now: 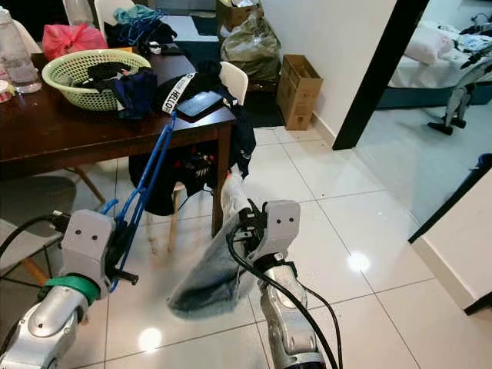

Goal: Hang hanger

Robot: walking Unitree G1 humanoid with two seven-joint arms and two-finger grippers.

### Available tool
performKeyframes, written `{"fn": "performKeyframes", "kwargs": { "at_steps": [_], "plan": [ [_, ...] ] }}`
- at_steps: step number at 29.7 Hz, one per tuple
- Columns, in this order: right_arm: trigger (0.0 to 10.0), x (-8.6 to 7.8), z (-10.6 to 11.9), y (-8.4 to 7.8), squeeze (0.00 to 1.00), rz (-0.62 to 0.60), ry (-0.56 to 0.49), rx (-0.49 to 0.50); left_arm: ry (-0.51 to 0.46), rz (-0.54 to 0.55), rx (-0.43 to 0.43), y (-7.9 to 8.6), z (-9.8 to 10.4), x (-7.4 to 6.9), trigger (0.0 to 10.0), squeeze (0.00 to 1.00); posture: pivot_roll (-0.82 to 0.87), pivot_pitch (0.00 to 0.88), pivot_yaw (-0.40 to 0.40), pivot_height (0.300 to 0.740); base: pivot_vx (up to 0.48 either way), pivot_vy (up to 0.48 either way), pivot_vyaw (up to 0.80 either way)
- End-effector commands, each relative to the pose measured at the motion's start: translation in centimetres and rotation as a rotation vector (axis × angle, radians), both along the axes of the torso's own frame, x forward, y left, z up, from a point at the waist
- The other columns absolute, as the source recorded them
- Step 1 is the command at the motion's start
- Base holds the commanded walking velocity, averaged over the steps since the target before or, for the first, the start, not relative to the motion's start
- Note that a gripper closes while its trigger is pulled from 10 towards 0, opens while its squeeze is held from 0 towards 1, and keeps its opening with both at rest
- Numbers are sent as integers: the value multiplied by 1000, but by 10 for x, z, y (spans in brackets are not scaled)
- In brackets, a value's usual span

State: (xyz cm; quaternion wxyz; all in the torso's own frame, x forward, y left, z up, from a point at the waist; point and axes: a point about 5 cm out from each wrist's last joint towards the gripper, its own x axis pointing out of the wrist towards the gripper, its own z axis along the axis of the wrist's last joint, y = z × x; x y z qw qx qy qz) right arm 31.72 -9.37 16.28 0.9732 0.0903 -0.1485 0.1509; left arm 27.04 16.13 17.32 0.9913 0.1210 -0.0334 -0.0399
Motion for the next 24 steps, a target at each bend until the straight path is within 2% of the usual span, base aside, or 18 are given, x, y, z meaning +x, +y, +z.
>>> {"fn": "performKeyframes", "kwargs": {
  "at_steps": [1,9,13,17,24],
  "plan": [
    [10000,0,11,3,0,3,-48,12,-8,-10,-20,-2,4,-1,10000,0,-3,60,42,740,0,0,0],
    [10000,0,14,14,0,32,-42,33,-18,3,-9,-2,6,1,10000,0,0,32,39,740,0,0,0],
    [10000,-1,7,11,0,18,-14,42,-40,33,8,0,7,1,10000,0,6,31,34,740,0,0,0],
    [10000,-1,3,3,0,-1,-13,25,-62,39,10,0,9,0,10000,0,8,30,34,740,452,0,0],
    [10000,6,11,-8,0,-31,-42,23,-102,27,37,-6,18,6,10000,0,9,15,39,740,458,0,0]
  ]
}}
